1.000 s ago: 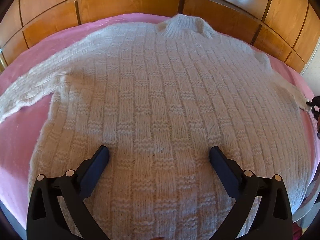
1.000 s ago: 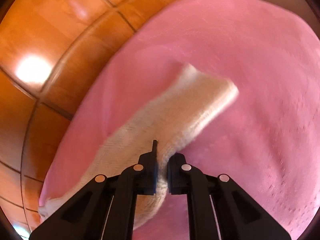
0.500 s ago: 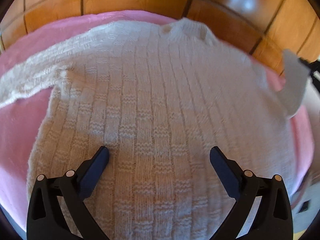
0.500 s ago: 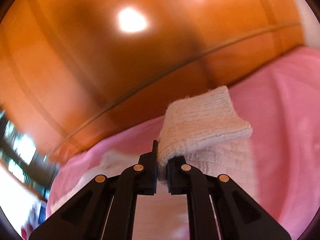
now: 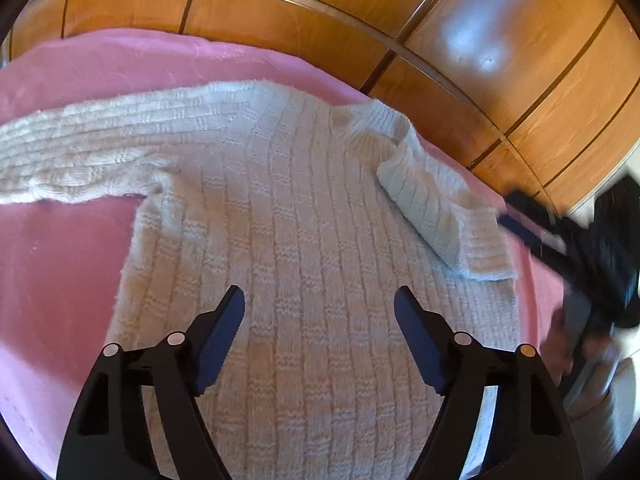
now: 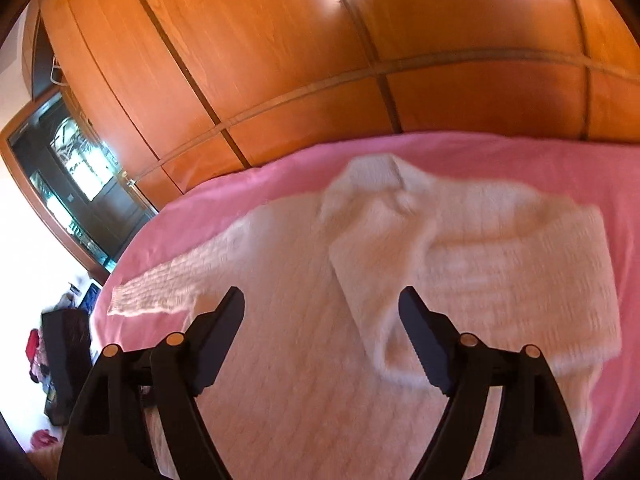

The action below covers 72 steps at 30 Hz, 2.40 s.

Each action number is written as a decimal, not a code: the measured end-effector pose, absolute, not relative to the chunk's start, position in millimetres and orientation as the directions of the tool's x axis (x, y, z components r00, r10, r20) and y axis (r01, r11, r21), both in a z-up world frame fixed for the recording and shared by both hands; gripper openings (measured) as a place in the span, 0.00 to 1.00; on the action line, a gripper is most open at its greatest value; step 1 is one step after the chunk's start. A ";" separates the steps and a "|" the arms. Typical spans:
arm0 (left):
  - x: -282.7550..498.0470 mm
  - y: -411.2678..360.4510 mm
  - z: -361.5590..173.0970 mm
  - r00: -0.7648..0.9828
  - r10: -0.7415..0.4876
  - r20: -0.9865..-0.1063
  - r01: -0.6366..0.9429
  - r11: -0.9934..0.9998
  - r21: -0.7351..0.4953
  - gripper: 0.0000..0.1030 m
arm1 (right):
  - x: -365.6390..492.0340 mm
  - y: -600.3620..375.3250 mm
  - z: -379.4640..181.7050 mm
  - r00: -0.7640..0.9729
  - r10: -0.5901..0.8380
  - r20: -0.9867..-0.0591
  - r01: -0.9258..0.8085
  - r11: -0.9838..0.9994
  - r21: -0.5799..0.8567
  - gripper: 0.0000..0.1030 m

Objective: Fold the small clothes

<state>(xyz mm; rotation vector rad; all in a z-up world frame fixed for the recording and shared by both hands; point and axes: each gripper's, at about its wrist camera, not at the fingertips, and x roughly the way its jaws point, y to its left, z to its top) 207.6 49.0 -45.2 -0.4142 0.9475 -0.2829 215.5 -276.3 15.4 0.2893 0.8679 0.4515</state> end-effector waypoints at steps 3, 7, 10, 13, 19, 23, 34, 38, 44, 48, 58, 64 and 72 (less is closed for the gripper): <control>219.5 41.5 -41.6 0.548 -0.442 -0.710 0.066 0.869 -0.490 0.74 | 192.1 -299.7 2.3 0.566 0.461 -0.683 -0.195 0.880 0.432 0.83; 240.1 6.1 -21.6 0.549 -0.460 -0.698 0.150 0.876 -0.459 0.74 | 157.5 -346.6 -12.6 0.561 0.420 -0.713 -0.091 0.888 0.451 0.85; 258.4 -39.6 -5.1 0.546 -0.447 -0.708 0.241 0.894 -0.378 0.74 | 135.4 -366.8 -30.5 0.554 0.410 -0.724 -0.015 0.875 0.484 0.87; 283.8 -84.1 -3.0 0.524 -0.423 -0.739 0.293 0.904 -0.310 0.74 | 125.1 -368.4 -41.1 0.548 0.404 -0.732 -0.008 0.878 0.479 0.88; 349.1 -150.4 -39.3 0.425 -0.249 -0.870 0.278 0.951 -0.136 0.68 | 118.7 -353.0 -47.6 0.585 0.362 -0.726 -0.069 0.914 0.399 0.97; 370.0 -150.6 -52.5 0.434 -0.187 -0.881 0.234 0.968 -0.090 0.21 | 117.1 -347.0 -49.9 0.591 0.343 -0.730 -0.108 0.931 0.350 0.98; 340.5 -5.4 -1.9 0.651 -0.478 -0.590 0.201 0.858 -0.473 0.14 | 135.1 -384.3 -12.2 0.626 0.472 -0.621 -0.085 0.833 0.547 0.97; 340.3 19.6 -44.7 0.586 -0.477 -0.655 0.120 0.850 -0.512 0.14 | 158.2 -390.2 -4.7 0.648 0.441 -0.621 -0.056 0.841 0.538 0.96; 331.2 66.5 -81.5 0.583 -0.523 -0.622 -0.071 0.729 -0.680 0.60 | 215.1 -366.0 -2.1 0.645 0.355 -0.676 -0.051 0.904 0.425 0.95; 332.6 76.7 -88.9 0.567 -0.496 -0.658 -0.102 0.750 -0.653 0.25 | 252.5 -348.8 -22.7 0.618 0.236 -0.750 -0.006 0.956 0.295 0.95; 346.1 66.4 -83.2 0.567 -0.314 -0.762 -0.112 0.887 -0.449 0.12 | 266.6 -327.3 -75.2 0.593 0.027 -0.805 0.027 0.998 0.053 0.98; 298.2 101.3 -65.7 0.599 -0.292 -0.745 -0.145 0.876 -0.460 0.50 | 265.9 -329.4 -74.5 0.599 0.021 -0.800 0.028 0.999 0.047 0.98; 202.8 243.3 -70.2 0.694 -0.211 -0.688 -0.416 0.663 -0.623 0.50 | 263.2 -322.1 -73.0 0.603 0.007 -0.798 0.029 0.999 0.031 0.98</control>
